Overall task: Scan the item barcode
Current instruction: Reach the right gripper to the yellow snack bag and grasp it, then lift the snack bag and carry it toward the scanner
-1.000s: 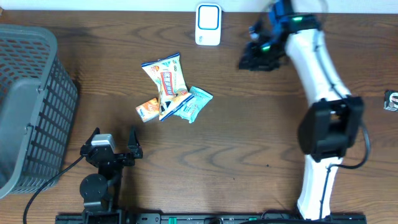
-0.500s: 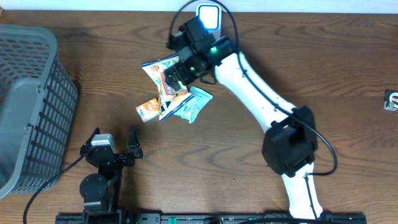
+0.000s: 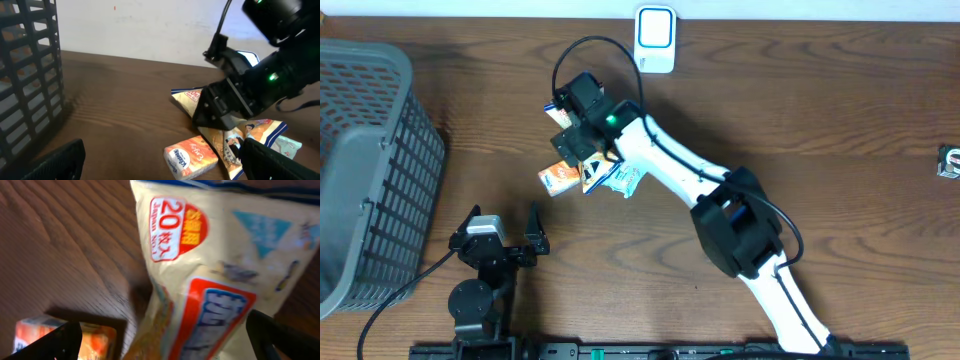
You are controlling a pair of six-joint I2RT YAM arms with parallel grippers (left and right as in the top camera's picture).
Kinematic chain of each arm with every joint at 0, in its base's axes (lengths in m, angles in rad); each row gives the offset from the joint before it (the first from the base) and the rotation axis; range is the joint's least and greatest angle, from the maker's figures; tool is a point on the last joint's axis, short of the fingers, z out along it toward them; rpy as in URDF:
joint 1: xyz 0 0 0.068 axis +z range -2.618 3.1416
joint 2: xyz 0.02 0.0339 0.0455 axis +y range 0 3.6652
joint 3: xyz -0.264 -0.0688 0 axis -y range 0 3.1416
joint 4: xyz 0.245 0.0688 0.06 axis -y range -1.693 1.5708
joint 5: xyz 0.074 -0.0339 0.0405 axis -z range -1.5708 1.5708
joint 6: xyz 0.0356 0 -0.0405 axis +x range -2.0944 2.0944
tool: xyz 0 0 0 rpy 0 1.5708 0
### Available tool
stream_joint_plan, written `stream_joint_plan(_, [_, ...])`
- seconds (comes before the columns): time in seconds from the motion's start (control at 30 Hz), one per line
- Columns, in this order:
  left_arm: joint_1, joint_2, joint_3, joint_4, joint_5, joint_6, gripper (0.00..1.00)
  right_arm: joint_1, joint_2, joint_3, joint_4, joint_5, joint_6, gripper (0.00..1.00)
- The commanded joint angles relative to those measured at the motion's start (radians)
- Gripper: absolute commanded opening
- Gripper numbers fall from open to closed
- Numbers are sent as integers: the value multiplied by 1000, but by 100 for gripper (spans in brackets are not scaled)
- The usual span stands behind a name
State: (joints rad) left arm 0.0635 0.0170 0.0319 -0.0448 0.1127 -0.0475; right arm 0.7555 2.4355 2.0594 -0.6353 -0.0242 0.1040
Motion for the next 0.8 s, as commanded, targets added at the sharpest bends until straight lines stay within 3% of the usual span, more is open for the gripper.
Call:
stream_joint_plan(0.0, [-2,-5,-27,-16,3,13,98,8,66,6,-12,106,35,85])
stream_joint_plan(0.13, [-2,-5,-27,-16,3,13,98,13,86,6,-46,138,38,59])
stream_joint_plan(0.23, [-2,-5,-27,-16,3,13,98,11,76,26,-99,137,38,17])
stream_joint_plan(0.3, [-2,-5,-27,-16,3,13,98,5,69,60,-160,137,38,1])
stream_joint_plan(0.43, [-2,-5,-27,-16,3,13,98,-27,50,195,-355,15,-11,1])
stream_joint_plan(0.57, [-2,-5,-27,-16,3,13,98,-103,41,352,-610,-328,-59,1])
stream_joint_plan(0.77, [-2,-5,-27,-16,3,13,98,-239,41,389,-823,-765,-98,1])
